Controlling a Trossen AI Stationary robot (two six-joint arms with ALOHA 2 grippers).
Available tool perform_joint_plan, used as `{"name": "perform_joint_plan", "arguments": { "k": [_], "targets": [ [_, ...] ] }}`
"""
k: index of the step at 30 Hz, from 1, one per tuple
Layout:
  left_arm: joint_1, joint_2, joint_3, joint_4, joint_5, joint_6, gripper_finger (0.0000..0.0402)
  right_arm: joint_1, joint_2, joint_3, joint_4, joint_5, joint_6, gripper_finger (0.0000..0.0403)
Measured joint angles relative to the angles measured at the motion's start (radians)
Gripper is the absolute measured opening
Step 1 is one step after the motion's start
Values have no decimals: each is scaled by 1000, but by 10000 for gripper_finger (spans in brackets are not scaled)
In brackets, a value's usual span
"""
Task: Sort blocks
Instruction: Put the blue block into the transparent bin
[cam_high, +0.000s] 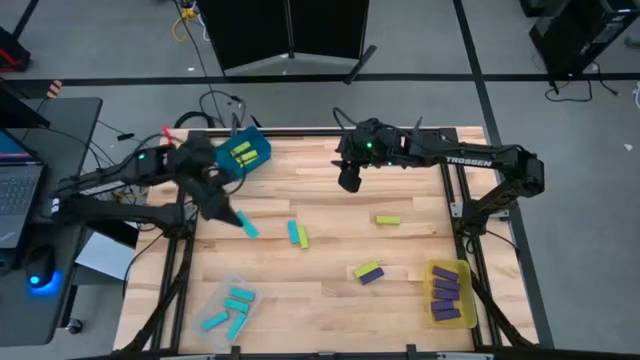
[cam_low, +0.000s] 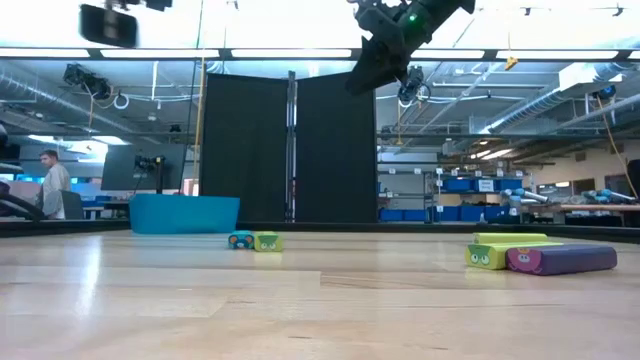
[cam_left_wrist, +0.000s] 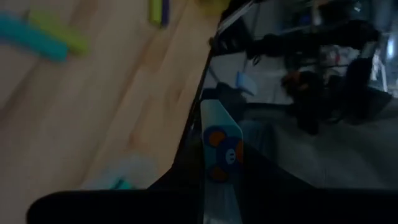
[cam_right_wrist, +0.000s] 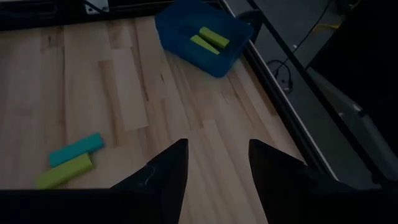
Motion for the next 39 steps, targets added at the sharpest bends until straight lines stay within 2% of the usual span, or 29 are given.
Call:
{"name": "perform_joint_plan", "arguments": {
  "k": [7, 14, 17, 21, 28, 31, 39],
  "targets": [
    [-251, -104, 0, -11, -342, -273, 60, -22, 0, 0, 2, -49, -9, 174],
    [-513, -104, -11, -3, -656, -414, 60, -32, 0, 0, 1, -60, -33, 173],
    [-595, -103, -56, 37, -743, -495, 60, -34, 0, 0, -1, -60, -34, 171],
    [-704, -96, -130, 139, -764, -592, 60, -34, 0, 0, -1, -62, -34, 168],
    [-846, -52, -226, 194, -734, -737, 60, -34, 0, 0, -2, -65, -28, 164],
    [-876, -24, -240, 223, -680, -748, 60, -34, 0, 0, -3, -73, -13, 165],
    [-905, 74, -240, 225, -461, -748, 60, -34, 1, 0, -4, -75, -8, 161]
  ]
}}
